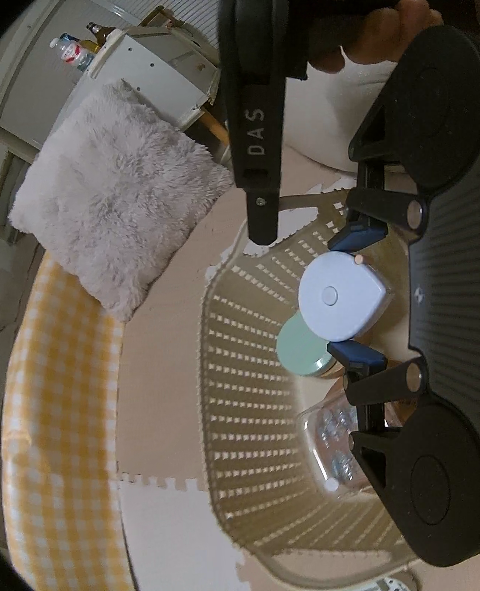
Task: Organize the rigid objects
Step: 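Carry the white tape measure with the left tool and release it into the basket, then lift the open left tool out of the basket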
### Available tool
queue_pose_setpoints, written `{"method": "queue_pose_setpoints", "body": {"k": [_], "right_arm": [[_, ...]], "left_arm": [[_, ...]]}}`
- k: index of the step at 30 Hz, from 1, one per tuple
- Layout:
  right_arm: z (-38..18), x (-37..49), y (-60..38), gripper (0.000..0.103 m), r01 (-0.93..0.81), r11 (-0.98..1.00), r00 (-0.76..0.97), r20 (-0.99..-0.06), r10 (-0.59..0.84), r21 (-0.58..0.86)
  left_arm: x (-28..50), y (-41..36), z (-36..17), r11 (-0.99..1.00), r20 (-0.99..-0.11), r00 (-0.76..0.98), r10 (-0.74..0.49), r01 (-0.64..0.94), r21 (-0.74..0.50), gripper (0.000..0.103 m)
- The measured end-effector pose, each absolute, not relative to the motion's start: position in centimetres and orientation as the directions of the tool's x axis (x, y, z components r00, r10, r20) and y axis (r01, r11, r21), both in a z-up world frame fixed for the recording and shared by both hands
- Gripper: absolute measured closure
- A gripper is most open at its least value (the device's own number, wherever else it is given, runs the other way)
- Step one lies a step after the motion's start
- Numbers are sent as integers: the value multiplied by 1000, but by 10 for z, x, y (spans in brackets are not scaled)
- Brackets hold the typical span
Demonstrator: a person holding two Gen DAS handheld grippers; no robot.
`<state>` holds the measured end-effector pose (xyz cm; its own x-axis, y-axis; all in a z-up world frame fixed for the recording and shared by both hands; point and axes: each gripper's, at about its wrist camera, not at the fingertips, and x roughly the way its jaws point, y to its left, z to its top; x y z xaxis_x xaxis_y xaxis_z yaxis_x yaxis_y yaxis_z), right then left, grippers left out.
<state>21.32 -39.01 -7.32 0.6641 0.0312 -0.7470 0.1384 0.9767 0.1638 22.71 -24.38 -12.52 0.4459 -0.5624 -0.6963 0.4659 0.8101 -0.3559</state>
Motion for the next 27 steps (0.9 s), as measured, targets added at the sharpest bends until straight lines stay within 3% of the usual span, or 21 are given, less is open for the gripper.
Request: {"method": "queue_pose_setpoints", "body": {"k": [13,22,27], "right_arm": [[-74,214,-390,97,139,976,664,-747,32,165],[-75,214,-389,97,139,977,663,-748,32,165],[-74,214,-390,97,139,976,663,-748,32,165]], "left_arm": [[237,-242,-134,795,-705,394,-589,441,-417,49],[238,-238,-135,791,-710,376,-595,431,-434,42],[237,-238,-132,783,-704,372,-605,438,-441,30]]}}
